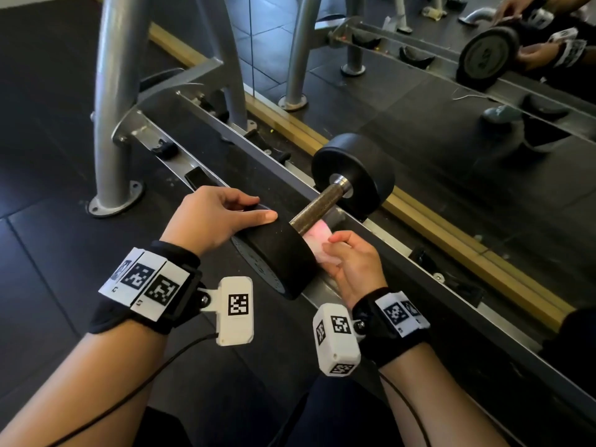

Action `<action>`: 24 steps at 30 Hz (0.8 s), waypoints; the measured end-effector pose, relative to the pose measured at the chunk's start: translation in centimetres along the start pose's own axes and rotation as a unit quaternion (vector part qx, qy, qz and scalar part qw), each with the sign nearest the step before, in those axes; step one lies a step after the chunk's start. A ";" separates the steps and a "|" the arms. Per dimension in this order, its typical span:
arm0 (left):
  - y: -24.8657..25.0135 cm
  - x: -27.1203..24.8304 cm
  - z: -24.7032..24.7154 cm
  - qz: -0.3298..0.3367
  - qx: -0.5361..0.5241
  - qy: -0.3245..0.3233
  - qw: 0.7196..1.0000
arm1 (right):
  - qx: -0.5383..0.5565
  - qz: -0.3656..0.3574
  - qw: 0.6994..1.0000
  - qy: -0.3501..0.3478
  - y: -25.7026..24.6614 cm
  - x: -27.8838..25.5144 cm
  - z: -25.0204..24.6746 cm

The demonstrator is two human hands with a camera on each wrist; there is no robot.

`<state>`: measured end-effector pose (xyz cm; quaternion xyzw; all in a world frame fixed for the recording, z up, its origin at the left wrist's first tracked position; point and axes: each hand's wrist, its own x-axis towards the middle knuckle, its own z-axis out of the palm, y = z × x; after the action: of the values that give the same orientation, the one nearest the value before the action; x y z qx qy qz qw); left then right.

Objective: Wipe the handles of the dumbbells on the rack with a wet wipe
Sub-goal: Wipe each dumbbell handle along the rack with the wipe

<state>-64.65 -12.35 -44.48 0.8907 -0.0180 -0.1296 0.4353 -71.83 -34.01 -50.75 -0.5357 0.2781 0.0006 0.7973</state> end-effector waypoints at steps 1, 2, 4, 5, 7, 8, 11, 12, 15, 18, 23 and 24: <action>0.0 -0.1 0.0 0.000 0.003 0.000 1.000 | 0.013 0.004 1.000 0.021 -0.1 0.3 -0.1; 0.0 -0.2 0.0 0.000 0.006 0.000 1.000 | 0.017 0.007 0.999 0.044 -0.2 0.7 -0.1; 0.0 -0.3 0.1 0.001 0.009 0.000 1.000 | 0.005 0.015 0.998 0.063 -0.5 1.8 0.6; 0.0 -0.3 0.1 0.002 0.010 0.001 1.000 | 0.002 0.019 0.998 0.055 -0.7 2.2 1.1; 0.0 -0.3 0.1 0.006 0.012 0.004 1.000 | 0.022 0.025 0.999 0.029 -0.9 2.4 1.9; 0.0 -0.3 0.1 0.006 0.012 0.004 1.000 | 0.033 0.027 0.999 0.020 -0.8 2.3 2.0; -0.1 -0.2 0.0 0.004 0.011 0.000 1.000 | 0.030 0.020 0.999 -0.001 -0.1 1.0 1.1; -0.1 -0.2 0.0 0.003 0.011 -0.002 1.000 | 0.037 0.019 0.999 -0.016 0.1 0.6 0.6; -0.1 0.0 -0.1 0.003 0.014 -0.007 1.000 | 0.067 0.013 0.998 -0.010 -0.4 0.4 -0.4; 0.1 -0.1 -0.1 0.003 0.020 -0.011 1.000 | 0.033 0.004 0.997 0.066 -1.6 2.1 0.0; 0.1 -0.4 -0.1 0.007 0.017 0.003 1.000 | 0.034 -0.022 0.995 0.087 -2.2 3.3 2.1; 0.1 -0.4 -0.1 0.006 0.015 0.003 1.000 | 0.015 -0.026 0.996 0.089 -1.8 2.8 2.1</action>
<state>-65.04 -12.26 -44.30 0.8976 -0.0239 -0.1237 0.4224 -68.02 -33.83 -49.89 -0.5286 0.3343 -0.0722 0.7769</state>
